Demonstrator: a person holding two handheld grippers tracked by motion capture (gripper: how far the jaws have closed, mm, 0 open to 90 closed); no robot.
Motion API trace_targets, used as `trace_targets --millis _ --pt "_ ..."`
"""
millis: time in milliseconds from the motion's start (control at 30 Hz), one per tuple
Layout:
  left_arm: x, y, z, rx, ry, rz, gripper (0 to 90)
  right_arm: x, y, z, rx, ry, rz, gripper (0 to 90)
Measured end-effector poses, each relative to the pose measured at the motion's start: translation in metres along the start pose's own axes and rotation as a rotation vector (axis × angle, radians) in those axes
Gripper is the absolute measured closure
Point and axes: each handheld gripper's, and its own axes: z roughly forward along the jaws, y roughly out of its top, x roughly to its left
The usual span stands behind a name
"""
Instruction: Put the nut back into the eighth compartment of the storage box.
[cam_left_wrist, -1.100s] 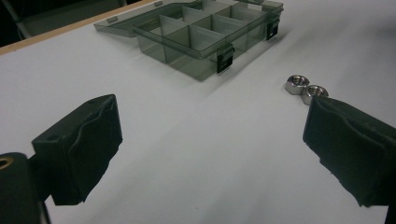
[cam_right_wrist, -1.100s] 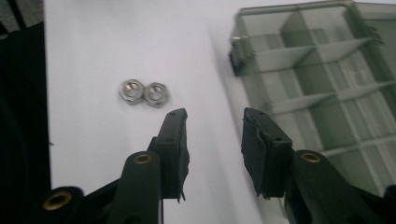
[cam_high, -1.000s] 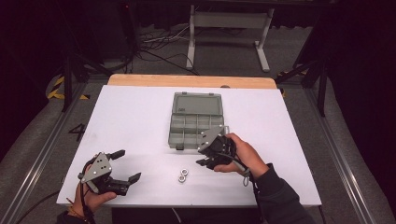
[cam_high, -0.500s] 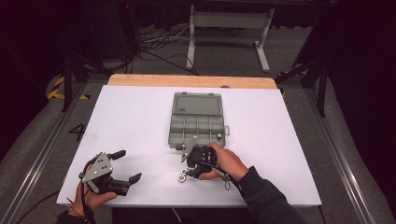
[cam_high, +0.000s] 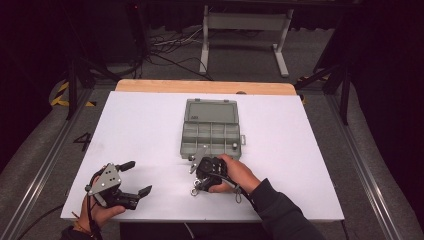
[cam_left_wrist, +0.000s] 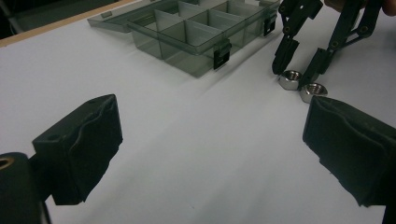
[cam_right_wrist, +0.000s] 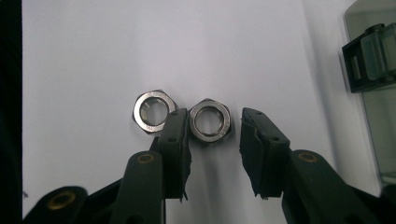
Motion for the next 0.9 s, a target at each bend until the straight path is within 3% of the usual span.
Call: trace_targets --millis 200,500,667,900 --pt "-0.001 0.0 0.0 0.0 0.001 0.002 5.4 0.002 0.002 0.001 -0.001 0.003 0.007 70.1" --pt "0.0 0.0 0.0 -0.002 -0.001 0.001 5.4 0.002 0.001 0.0 -0.001 0.009 0.012 70.5" --pt "0.0 0.0 0.0 -0.003 -0.002 0.001 5.4 0.001 -0.001 -0.006 0.003 0.002 -0.003 70.5" --pt "0.0 0.0 -0.001 -0.006 -0.007 0.0 5.4 -0.005 -0.012 -0.028 -0.041 -0.03 0.012 70.5"
